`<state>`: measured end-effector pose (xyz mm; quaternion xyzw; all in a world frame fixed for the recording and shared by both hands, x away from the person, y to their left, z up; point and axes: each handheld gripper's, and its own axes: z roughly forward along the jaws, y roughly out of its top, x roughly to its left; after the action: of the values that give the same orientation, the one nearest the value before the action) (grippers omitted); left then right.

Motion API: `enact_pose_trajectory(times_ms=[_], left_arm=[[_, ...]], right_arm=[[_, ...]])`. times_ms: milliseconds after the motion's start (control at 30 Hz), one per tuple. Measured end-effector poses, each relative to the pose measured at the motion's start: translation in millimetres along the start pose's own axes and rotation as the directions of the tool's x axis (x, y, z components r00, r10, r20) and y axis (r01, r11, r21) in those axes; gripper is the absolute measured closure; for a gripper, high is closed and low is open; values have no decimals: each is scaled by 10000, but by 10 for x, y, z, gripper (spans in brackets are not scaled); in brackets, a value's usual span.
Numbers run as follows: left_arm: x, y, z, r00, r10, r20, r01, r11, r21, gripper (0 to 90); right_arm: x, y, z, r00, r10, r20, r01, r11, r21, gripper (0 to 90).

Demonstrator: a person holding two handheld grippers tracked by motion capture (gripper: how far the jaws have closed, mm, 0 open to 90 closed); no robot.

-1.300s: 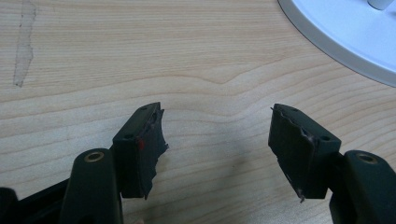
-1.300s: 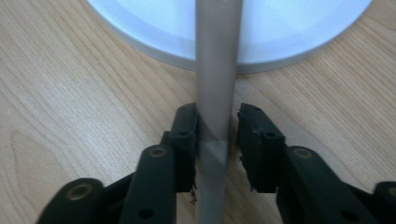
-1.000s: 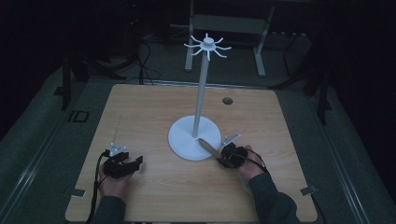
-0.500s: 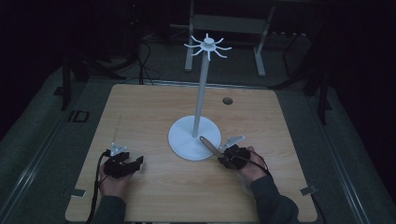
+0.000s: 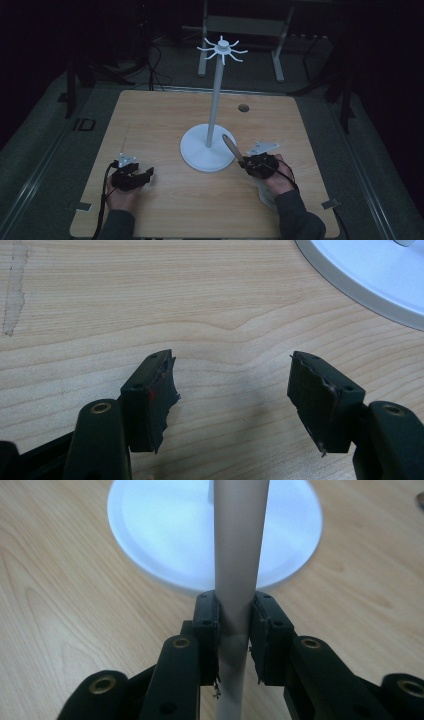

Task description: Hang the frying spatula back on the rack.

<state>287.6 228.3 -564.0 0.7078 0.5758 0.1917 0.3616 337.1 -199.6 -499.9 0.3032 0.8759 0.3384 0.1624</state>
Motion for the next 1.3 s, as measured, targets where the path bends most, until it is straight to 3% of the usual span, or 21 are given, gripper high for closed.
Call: enact_pose_trajectory(times_ms=[233, 467, 967, 1300], left_arm=[[2, 0, -2, 10000, 4, -18, -4, 10000, -6, 356], [2, -1, 0, 10000, 25, -14, -25, 10000, 18, 356], [5, -1, -3, 10000, -6, -43, 6, 10000, -13, 355], [5, 0, -4, 10000, -21, -23, 21, 10000, -18, 355]], right_arm=[[-44, 70, -170, 9992, 340, 202, -318, 9944, -1003, 747], [-66, 146, -311, 9975, 648, 296, -576, 9782, -1993, 747], [-80, 273, -464, 9952, 885, 406, -719, 9487, -3078, 747], [-67, 320, -529, 9944, 979, 409, -779, 9352, -3454, 747]])
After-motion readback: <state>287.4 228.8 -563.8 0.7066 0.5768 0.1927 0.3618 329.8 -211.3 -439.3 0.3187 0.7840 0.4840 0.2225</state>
